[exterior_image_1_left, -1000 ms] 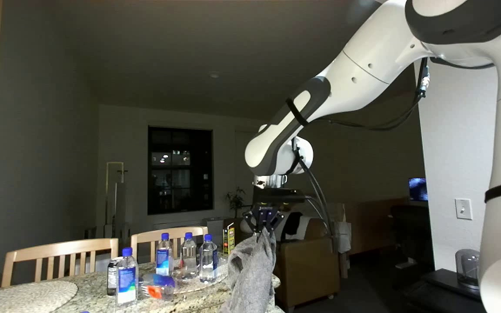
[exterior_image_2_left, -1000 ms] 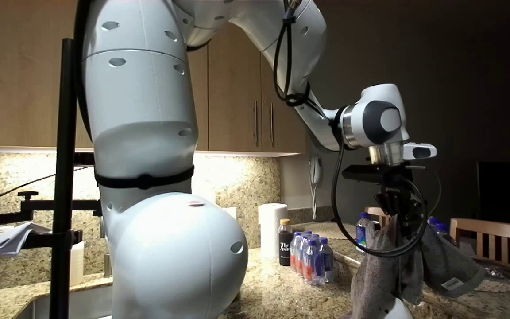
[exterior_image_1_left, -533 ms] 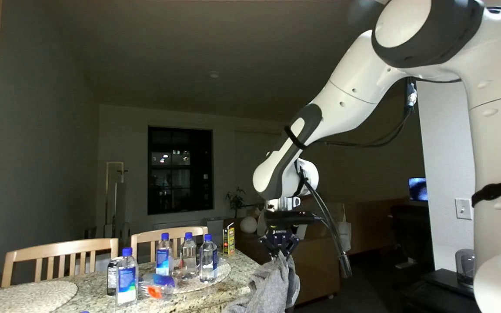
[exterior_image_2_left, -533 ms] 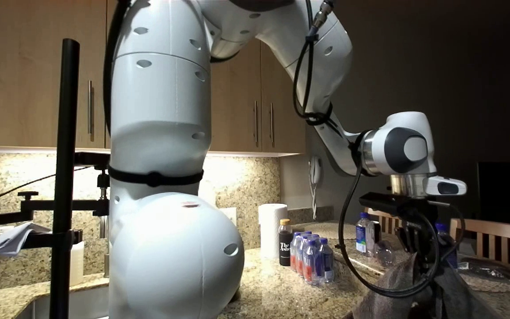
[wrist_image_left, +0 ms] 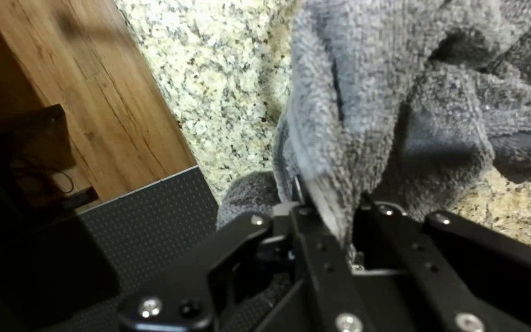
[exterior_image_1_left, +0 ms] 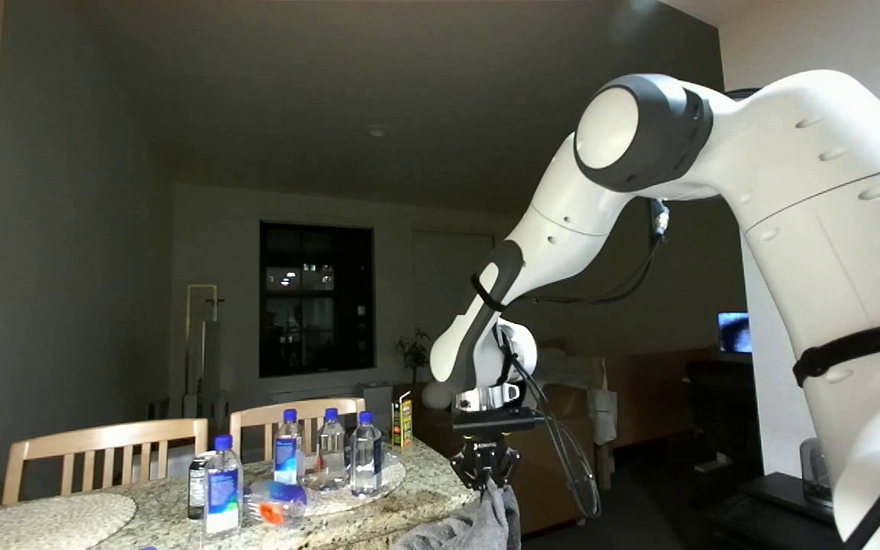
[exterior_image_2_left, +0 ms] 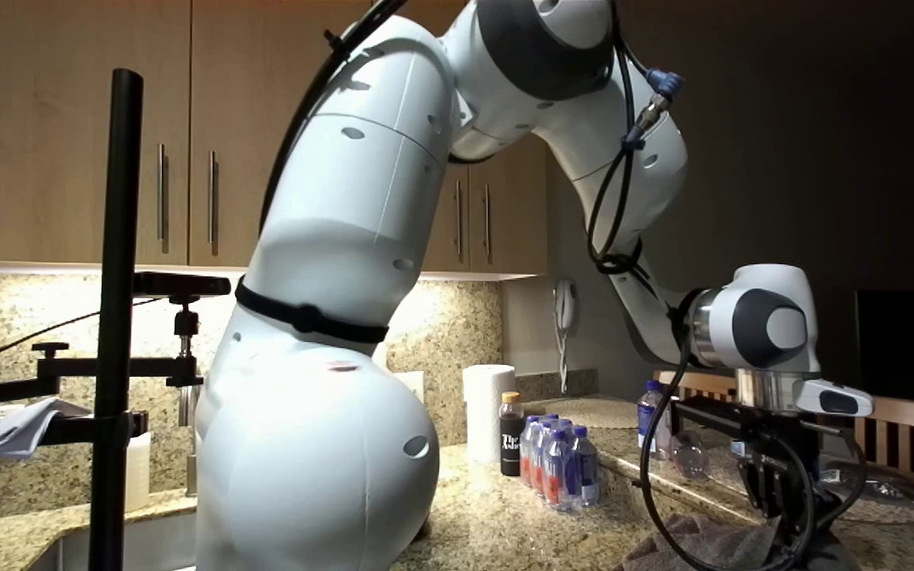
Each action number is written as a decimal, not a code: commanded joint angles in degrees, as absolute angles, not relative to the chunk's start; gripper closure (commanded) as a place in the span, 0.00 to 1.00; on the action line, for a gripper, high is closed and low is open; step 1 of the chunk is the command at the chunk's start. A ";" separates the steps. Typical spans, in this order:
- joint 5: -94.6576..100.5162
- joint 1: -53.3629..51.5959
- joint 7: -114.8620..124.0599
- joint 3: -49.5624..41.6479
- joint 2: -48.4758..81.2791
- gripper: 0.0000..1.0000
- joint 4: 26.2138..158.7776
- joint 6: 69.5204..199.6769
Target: Put the towel on the teddy bear
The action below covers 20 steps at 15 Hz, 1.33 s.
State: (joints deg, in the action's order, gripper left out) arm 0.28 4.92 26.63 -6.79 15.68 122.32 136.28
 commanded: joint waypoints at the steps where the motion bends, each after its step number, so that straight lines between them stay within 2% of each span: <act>1: -1.18 4.01 25.97 -7.02 19.53 0.48 115.88 131.47; 7: -0.84 3.65 24.78 -7.05 22.88 0.09 107.76 124.69; 9: -0.79 3.61 24.46 -7.00 22.96 0.00 106.53 123.88; 20: 0.52 -1.31 27.25 -5.77 16.76 0.00 111.48 126.03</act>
